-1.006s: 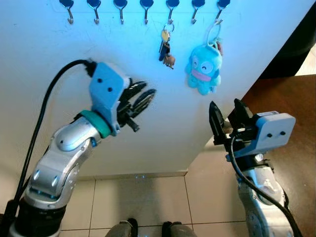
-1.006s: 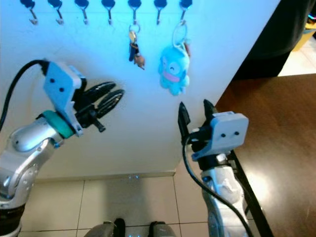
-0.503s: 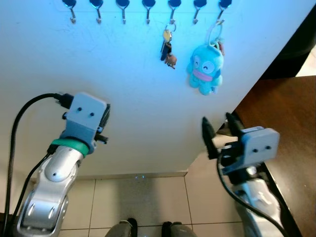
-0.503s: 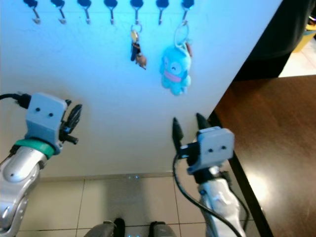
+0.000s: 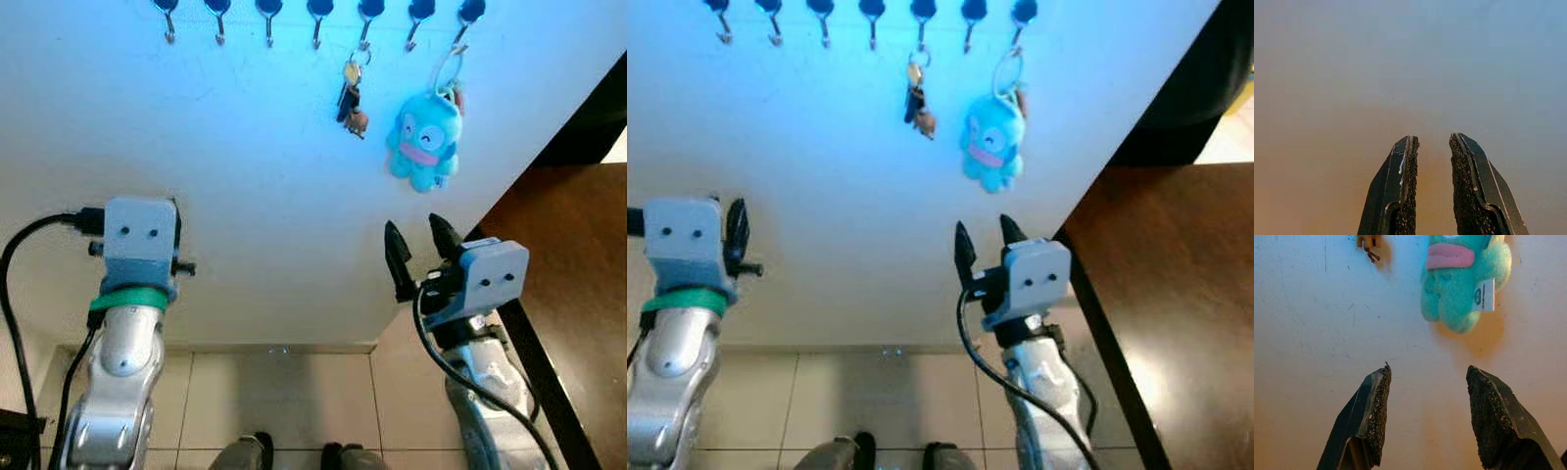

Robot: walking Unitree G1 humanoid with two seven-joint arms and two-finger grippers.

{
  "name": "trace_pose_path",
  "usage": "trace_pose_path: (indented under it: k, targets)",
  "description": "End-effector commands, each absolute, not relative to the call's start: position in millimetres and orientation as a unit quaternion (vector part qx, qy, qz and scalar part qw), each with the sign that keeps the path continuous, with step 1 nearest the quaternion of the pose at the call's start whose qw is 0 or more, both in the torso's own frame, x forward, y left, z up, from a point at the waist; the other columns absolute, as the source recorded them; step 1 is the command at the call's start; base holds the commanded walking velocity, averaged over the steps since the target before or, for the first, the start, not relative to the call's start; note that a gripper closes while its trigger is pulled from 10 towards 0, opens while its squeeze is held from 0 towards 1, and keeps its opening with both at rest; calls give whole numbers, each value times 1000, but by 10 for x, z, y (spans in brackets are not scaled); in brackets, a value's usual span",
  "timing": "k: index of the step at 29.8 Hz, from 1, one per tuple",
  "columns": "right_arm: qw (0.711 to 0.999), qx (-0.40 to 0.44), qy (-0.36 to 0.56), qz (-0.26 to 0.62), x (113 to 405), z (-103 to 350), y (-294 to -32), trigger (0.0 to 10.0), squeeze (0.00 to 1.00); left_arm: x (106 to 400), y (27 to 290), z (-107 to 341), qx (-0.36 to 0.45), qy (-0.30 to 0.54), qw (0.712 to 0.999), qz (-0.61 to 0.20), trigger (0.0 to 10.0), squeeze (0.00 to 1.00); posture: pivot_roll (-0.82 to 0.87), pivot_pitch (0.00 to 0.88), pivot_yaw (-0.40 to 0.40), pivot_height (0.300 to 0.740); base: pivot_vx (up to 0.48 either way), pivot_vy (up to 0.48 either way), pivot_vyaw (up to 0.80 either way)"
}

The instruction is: Hang keys on a hook

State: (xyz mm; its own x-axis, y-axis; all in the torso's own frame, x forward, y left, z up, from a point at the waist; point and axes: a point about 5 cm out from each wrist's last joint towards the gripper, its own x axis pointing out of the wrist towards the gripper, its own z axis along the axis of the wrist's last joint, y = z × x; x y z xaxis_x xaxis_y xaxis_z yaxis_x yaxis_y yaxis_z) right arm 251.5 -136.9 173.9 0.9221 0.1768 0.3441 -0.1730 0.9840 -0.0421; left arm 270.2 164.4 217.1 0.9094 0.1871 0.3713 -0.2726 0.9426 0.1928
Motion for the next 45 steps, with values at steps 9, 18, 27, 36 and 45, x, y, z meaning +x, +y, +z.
trace_pose_path:
  k: [9, 18, 27, 36, 45]
  targets:
    - [983, 2, -145, 108, 2419, 1592, -1382, 10000, 0, 2755, 1589, 2078, 113, -152, 977, 95, 10000, 0, -57, 83, 69, 740, 0, 0, 0]
    - [976, -43, -172, 124, 2483, 1692, -1329, 10000, 0, 2777, 1475, 2090, 88, -137, 986, 17, 10000, 0, -42, 82, 61, 740, 0, 0, 0]
    - [962, -119, -216, 114, 2514, 1875, -1333, 10000, 0, 2817, 1510, 2117, 85, -114, 990, -7, 10000, 0, -47, 74, 62, 740, 0, 0, -361]
    - [967, -105, -204, 110, 2532, 1841, -1338, 10000, 0, 2843, 1443, 2136, 91, -108, 989, -38, 10000, 0, -40, 69, 59, 740, 0, 0, -800]
    - [970, -92, -202, 98, 2575, 1858, -1337, 10000, 0, 2851, 1353, 2142, 85, -97, 989, -74, 10000, 0, -40, 69, 56, 740, 0, 0, -800]
